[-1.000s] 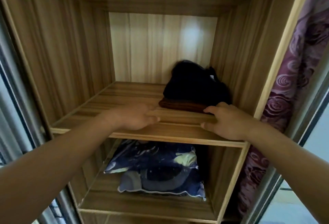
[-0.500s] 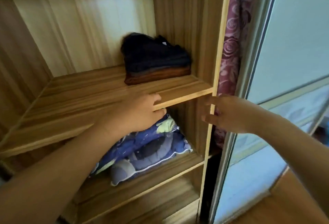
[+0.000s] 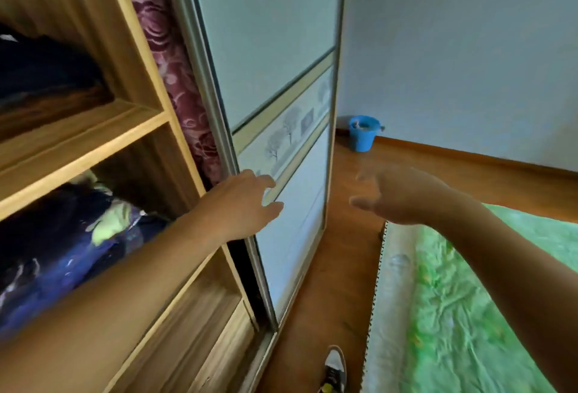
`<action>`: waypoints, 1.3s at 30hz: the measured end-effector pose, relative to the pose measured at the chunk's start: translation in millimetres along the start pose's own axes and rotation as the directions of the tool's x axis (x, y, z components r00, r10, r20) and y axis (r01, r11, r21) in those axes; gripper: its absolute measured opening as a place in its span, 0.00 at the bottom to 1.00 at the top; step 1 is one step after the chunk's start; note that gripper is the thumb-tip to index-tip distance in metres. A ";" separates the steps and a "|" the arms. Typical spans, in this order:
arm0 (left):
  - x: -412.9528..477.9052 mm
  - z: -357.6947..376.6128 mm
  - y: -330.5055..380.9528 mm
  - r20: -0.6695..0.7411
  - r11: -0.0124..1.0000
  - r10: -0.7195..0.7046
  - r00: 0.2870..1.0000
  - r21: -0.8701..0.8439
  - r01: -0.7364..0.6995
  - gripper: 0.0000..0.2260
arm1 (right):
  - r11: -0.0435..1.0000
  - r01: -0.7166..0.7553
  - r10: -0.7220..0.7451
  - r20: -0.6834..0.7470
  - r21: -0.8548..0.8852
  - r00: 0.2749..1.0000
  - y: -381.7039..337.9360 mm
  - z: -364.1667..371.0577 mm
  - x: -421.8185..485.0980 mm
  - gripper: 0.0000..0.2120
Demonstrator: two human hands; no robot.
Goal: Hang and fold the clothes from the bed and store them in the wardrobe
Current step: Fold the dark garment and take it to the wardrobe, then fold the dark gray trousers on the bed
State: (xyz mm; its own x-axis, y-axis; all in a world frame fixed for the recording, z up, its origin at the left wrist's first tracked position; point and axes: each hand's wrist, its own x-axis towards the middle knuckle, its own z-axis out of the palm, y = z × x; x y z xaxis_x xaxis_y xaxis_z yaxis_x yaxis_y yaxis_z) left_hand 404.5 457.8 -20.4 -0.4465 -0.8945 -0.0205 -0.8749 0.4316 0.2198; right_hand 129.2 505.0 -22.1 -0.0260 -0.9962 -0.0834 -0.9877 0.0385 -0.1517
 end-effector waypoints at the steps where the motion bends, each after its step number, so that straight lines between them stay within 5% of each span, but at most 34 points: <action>1: 14.4 8.7 11.4 0.022 0.999 0.032 0.999 0.012 -0.032 0.26 | 0.999 -0.037 0.037 -0.003 -0.003 0.999 15.4 1.9 -3.3 0.30; 15: 288.9 129.9 168.8 0.230 0.938 0.329 0.916 0.036 -0.346 0.21 | 0.855 -0.516 0.513 0.062 0.043 0.856 245.8 43.1 53.8 0.29; 39: 673.1 193.4 346.5 0.336 0.754 0.616 0.713 0.012 -0.657 0.20 | 0.641 -0.761 0.756 0.094 0.096 0.648 467.1 7.7 281.5 0.25</action>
State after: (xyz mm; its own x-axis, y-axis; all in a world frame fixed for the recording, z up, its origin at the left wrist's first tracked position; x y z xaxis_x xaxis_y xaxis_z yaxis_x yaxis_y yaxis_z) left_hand -235.5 27.8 -146.7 -0.9199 -0.3333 -0.2066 -0.3689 0.9142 0.1678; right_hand -338.2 243.1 -124.0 -0.7485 -0.6093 -0.2616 -0.5987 0.7906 -0.1286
